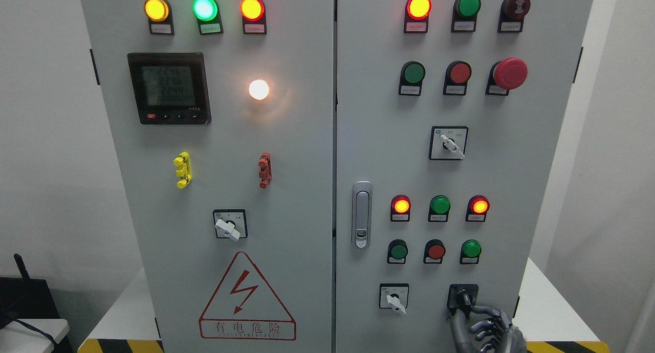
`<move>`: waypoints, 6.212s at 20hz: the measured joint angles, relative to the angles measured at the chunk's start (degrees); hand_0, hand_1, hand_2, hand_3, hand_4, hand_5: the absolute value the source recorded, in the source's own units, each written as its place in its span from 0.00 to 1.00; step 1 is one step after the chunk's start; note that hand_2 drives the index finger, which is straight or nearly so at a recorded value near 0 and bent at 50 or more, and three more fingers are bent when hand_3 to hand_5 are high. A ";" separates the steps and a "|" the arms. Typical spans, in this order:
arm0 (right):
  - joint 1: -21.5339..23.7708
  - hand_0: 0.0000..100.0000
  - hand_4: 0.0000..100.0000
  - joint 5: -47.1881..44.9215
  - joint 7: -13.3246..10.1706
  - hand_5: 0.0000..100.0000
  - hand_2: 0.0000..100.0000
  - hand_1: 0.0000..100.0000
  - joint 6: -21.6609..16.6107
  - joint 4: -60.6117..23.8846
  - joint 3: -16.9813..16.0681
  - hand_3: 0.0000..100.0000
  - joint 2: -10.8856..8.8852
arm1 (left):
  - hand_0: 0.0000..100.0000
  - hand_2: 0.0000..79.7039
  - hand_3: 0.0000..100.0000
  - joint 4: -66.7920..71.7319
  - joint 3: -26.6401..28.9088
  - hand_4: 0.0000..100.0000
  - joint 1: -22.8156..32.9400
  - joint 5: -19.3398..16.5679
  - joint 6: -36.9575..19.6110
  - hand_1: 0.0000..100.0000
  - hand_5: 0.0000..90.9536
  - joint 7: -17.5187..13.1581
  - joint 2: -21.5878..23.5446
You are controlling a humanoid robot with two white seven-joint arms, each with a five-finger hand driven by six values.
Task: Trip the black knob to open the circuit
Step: 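Close the right hand fingers around the black rotary knob, then twist the black knob with the right hand to switch it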
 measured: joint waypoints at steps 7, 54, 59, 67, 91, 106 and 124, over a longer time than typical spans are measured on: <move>-0.02 0.42 0.86 -0.03 0.02 0.90 0.49 0.76 0.00 0.00 0.01 0.80 0.02 | 0.12 0.00 0.00 0.00 0.00 0.00 0.00 0.00 0.00 0.39 0.00 0.00 0.00; -0.09 0.45 0.88 -0.96 0.42 0.91 0.53 0.74 0.03 -0.09 0.58 0.84 0.78 | 0.12 0.00 0.00 0.00 0.00 0.00 0.00 0.00 0.00 0.39 0.00 0.00 0.00; -0.09 0.45 0.88 -0.96 0.64 0.91 0.54 0.73 -0.14 -0.14 0.65 0.84 0.83 | 0.12 0.00 0.00 0.00 0.00 0.00 0.00 0.00 0.00 0.39 0.00 0.00 0.00; -0.07 0.44 0.89 -1.02 0.83 0.91 0.54 0.73 -0.22 -0.20 0.70 0.84 0.86 | 0.12 0.00 0.00 0.00 0.00 0.00 0.00 0.00 0.00 0.39 0.00 0.00 0.00; -0.02 0.42 0.90 -1.21 1.02 0.92 0.57 0.72 -0.44 -0.30 1.10 0.87 0.94 | 0.12 0.00 0.00 0.00 0.00 0.00 0.00 0.00 0.00 0.39 0.00 0.00 0.00; -0.02 0.41 0.91 -4.37 1.10 0.92 0.58 0.72 -0.29 -0.36 1.52 0.88 1.18 | 0.12 0.00 0.00 0.00 0.00 0.00 0.00 0.00 0.00 0.39 0.00 0.00 0.00; -0.37 0.40 0.91 -5.33 1.10 0.93 0.59 0.70 -0.45 -0.42 1.72 0.88 1.30 | 0.12 0.00 0.00 0.00 0.00 0.00 0.00 0.00 0.00 0.39 0.00 0.00 0.00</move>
